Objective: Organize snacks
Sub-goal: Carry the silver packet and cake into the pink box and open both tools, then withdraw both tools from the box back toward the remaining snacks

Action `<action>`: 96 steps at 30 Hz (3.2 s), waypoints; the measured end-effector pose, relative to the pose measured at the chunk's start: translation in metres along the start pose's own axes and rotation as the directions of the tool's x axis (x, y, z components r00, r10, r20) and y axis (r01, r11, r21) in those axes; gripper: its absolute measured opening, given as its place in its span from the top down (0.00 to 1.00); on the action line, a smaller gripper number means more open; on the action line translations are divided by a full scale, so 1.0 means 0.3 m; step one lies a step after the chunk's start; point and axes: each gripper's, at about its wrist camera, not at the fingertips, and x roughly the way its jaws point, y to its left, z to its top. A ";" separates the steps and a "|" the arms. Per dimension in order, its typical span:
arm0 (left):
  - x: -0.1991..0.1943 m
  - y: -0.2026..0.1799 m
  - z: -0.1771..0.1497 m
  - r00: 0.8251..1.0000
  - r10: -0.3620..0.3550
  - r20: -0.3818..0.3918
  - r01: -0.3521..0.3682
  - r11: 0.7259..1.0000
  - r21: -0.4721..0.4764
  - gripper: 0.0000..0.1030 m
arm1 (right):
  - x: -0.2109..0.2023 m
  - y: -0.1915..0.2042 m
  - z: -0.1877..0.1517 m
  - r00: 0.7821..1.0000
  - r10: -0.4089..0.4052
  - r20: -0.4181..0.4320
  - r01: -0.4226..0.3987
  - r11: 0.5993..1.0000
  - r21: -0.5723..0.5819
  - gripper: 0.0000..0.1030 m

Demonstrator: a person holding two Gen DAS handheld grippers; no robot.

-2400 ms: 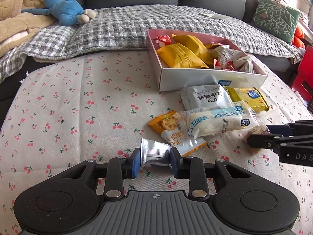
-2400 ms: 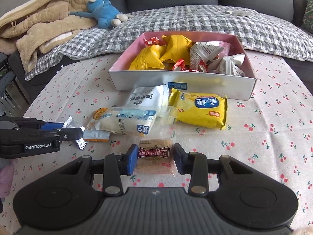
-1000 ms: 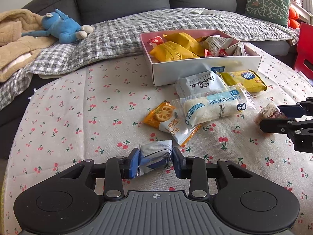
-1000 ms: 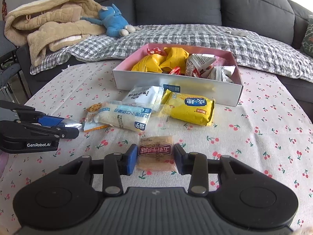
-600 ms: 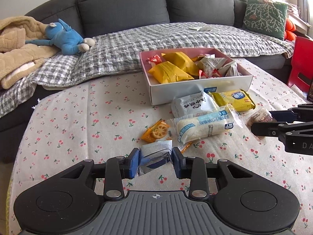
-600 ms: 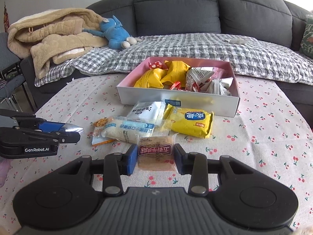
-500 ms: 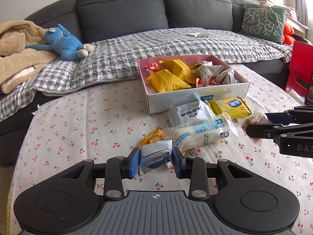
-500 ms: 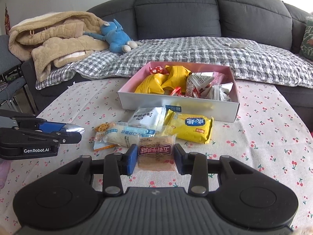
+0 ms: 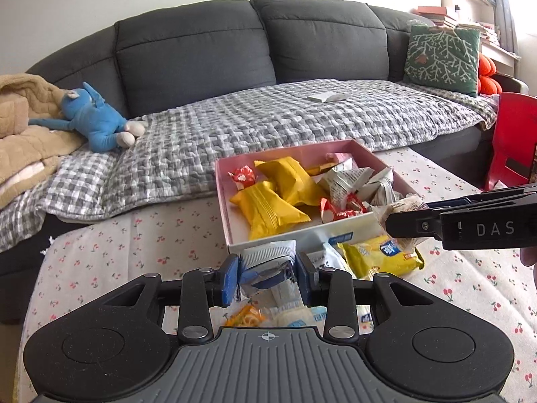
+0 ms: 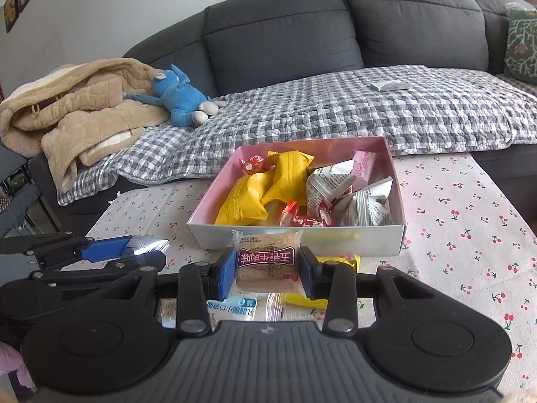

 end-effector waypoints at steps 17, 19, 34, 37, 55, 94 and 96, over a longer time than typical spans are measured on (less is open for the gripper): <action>0.348 -0.094 0.171 0.993 -0.088 -0.076 0.084 0.994 -0.064 0.67 | 0.174 -0.186 0.126 0.997 0.042 -0.068 -0.024 0.967 0.253 0.65; 0.378 -0.097 0.164 0.992 -0.077 -0.096 0.071 0.995 -0.064 0.67 | 0.184 -0.193 0.131 0.997 0.044 -0.070 -0.025 0.969 0.247 0.65; 0.422 -0.057 0.153 0.995 -0.027 -0.096 0.023 0.999 -0.042 0.61 | 0.251 -0.209 0.157 0.997 0.039 -0.072 -0.025 0.981 0.193 0.64; 0.418 -0.058 0.150 0.994 -0.054 -0.097 0.047 0.996 -0.070 0.51 | 0.246 -0.211 0.159 0.997 0.044 -0.067 -0.030 0.978 0.204 0.56; 0.259 -0.060 0.121 0.995 -0.061 -0.076 0.056 0.996 -0.074 0.22 | 0.100 -0.188 0.166 0.999 0.031 -0.033 -0.024 0.980 0.197 0.38; 0.005 0.012 -0.175 0.989 0.004 -0.147 -0.024 0.991 -0.133 0.03 | -0.045 0.015 -0.068 0.996 -0.028 -0.081 0.013 0.983 -0.182 0.09; 0.008 0.023 -0.192 0.988 0.011 -0.156 -0.034 0.989 -0.141 0.03 | -0.043 0.012 -0.082 0.995 -0.032 -0.090 0.015 0.982 -0.188 0.09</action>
